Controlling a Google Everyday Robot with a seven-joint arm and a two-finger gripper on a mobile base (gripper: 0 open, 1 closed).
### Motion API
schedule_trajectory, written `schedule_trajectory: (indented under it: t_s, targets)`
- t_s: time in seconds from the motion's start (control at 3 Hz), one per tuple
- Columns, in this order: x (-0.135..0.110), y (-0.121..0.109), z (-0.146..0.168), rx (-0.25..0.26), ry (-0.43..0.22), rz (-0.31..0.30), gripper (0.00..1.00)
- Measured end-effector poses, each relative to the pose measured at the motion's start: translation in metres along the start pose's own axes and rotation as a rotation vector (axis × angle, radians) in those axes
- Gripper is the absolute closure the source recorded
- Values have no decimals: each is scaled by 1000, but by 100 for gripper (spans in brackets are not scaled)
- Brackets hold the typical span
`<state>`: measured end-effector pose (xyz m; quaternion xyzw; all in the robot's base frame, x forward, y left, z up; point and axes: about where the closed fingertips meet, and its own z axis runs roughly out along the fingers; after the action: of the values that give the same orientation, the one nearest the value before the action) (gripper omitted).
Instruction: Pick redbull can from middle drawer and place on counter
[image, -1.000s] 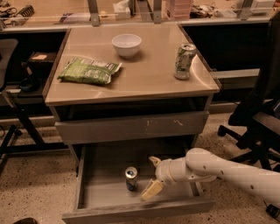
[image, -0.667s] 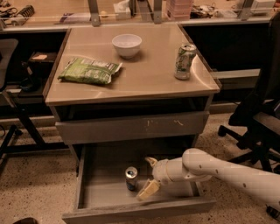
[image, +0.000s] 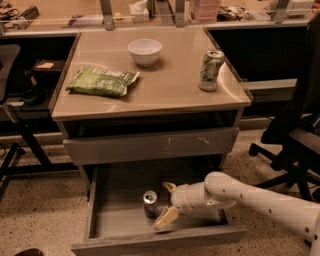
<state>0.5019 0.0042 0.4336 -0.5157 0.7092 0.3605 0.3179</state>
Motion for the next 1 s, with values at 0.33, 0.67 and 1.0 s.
schedule_trajectory:
  t_s: [0.33, 0.67, 1.0]
  targets:
    - [-14, 2, 4, -13, -13, -34, 0]
    - [-35, 1, 27, -63, -44, -81, 0]
    - [-35, 1, 27, -63, -44, -82, 0]
